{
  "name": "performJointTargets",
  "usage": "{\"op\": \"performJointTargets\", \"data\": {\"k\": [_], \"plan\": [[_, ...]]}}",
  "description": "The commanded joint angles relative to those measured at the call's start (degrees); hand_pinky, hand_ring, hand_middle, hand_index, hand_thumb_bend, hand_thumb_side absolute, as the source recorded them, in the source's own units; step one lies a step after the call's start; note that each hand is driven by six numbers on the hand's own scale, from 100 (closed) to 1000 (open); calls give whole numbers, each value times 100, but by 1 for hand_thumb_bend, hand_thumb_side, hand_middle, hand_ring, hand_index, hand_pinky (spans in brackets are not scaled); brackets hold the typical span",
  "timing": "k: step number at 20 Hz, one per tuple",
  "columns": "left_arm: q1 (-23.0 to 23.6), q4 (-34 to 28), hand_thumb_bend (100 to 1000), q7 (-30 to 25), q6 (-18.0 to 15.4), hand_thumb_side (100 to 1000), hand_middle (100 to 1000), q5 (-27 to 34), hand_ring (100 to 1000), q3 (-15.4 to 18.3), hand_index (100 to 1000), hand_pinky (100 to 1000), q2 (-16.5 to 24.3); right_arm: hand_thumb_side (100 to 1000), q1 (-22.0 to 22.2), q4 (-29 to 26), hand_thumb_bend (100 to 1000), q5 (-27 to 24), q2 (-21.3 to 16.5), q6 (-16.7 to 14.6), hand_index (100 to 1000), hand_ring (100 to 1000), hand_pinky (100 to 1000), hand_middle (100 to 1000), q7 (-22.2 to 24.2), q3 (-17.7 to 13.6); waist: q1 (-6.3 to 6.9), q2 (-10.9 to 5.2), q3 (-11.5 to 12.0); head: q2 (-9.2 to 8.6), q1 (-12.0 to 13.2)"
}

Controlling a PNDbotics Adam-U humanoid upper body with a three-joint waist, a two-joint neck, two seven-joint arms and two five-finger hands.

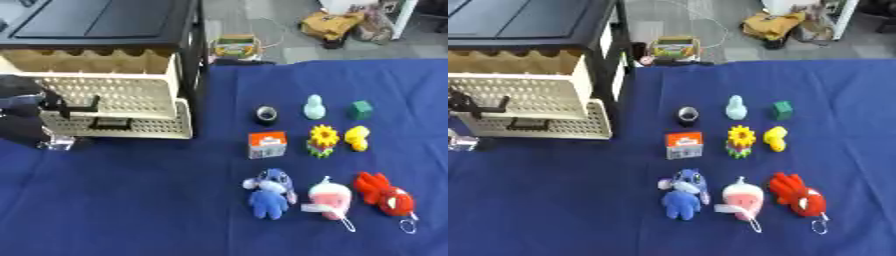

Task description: Pick up objects from table and place into drawer.

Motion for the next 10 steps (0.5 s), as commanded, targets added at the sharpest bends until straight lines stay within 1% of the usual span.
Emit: {"op": "performJointTargets", "data": {"k": [1, 7, 9, 10], "plan": [[127, -315, 596, -4, 83, 875, 100, -5, 100, 85, 798, 100, 290, 1000, -63, -81, 100, -33, -112, 0, 922, 807, 747, 821, -50, -86, -26, -110, 19, -45, 9], [414, -739, 592, 39, 234, 878, 100, -13, 100, 164, 797, 100, 356, 1000, -74, -81, 100, -44, -105, -6, 922, 806, 746, 821, -74, -97, -54, -109, 44, -53, 5], [470, -827, 592, 31, 274, 877, 100, -31, 100, 178, 804, 100, 378, 1000, -78, -81, 100, -45, -105, -8, 922, 806, 746, 821, -78, -101, -64, -107, 44, -58, 3], [490, -858, 591, 23, 294, 876, 100, -45, 100, 188, 823, 100, 387, 1000, -78, -81, 100, -45, -105, -7, 922, 806, 746, 821, -81, -104, -68, -108, 43, -60, 2]]}}
